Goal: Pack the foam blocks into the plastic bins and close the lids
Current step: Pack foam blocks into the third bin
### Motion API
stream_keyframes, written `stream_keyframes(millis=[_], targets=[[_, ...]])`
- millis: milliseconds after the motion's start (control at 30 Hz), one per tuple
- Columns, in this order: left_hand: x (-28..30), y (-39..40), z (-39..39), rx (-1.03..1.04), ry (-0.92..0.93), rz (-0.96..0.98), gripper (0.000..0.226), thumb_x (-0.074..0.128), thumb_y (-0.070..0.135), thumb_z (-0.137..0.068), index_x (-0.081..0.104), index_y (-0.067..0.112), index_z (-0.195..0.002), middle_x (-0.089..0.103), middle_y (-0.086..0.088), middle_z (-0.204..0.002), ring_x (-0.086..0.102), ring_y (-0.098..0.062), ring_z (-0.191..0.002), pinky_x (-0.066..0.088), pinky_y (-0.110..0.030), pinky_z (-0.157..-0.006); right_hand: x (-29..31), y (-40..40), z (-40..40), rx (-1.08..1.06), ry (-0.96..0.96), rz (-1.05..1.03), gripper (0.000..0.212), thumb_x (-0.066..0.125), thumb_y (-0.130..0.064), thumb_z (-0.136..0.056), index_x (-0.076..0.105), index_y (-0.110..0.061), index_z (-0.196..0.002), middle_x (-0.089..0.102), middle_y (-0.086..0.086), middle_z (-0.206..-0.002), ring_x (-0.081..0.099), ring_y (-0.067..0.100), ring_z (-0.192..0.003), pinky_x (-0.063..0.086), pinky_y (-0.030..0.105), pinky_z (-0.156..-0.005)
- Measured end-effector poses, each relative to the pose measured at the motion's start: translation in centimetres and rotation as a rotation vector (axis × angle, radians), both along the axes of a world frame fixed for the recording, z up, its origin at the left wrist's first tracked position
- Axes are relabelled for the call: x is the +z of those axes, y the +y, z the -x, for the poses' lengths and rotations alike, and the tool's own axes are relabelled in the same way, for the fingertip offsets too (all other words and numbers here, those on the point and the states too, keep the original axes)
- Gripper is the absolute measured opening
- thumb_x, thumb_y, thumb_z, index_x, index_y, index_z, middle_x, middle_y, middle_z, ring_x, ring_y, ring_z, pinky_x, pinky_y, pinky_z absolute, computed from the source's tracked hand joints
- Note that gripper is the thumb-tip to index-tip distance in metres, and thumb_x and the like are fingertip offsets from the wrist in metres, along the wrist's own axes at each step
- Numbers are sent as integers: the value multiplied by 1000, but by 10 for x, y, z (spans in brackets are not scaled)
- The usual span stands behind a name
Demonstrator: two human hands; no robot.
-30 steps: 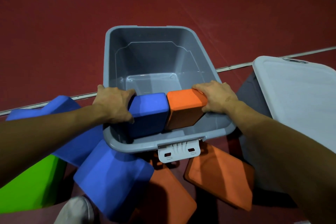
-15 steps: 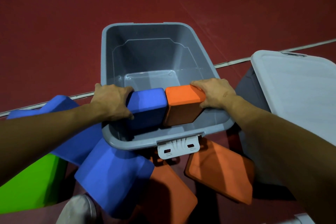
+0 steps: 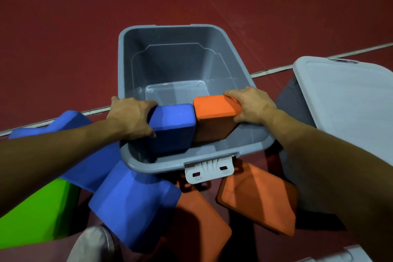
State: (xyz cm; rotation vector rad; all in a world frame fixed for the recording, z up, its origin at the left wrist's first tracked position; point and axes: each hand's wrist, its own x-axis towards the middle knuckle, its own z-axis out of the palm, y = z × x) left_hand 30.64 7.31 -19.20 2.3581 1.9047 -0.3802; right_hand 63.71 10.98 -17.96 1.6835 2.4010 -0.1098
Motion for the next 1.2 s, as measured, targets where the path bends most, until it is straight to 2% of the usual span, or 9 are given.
stream_keyframes(millis=[400,567,800,967,1067,1200], targets=[[-1,1,-1,-7,55,18,83,64,81,-59,44,42,-130,69,5,-108,63,-24,-101,37,-46,-92,-1,2,1,-8,-65,16,79,79,-41,-67,38,-42,-134,62,-5,-120,54,27,-110,42,45,-81],[-1,3,-2,-24,104,36,84,60,83,-62,40,43,-134,68,3,-112,62,-26,-104,37,-48,-93,-4,4,2,-11,-90,15,84,79,-46,-69,34,-43,-140,58,-8,-128,52,26,-114,42,46,-83],[-1,3,-4,-92,170,39,95,48,83,-71,18,38,-149,51,10,-140,49,-24,-125,39,-52,-95,-8,7,4,18,-140,24,88,77,-55,-70,28,-42,-141,51,-11,-133,44,25,-120,39,56,-90],[-5,2,-4,-60,144,-12,118,44,92,-63,1,30,-154,43,1,-146,44,-27,-129,41,-51,-93,-10,7,4,31,-181,35,112,76,-64,-66,9,-38,-152,25,-11,-157,30,26,-138,31,68,-100],[-5,2,-2,-65,97,-23,114,44,92,-64,2,35,-154,42,3,-147,42,-27,-131,40,-52,-94,-12,7,3,24,-162,30,116,76,-65,-65,3,-39,-153,25,-13,-157,31,26,-137,32,68,-99],[-4,1,0,-66,38,-35,97,49,85,-69,14,46,-150,42,6,-147,41,-25,-131,40,-53,-96,-10,5,3,18,-137,19,108,74,-66,-68,11,-43,-152,25,-11,-158,30,27,-137,34,63,-99]])
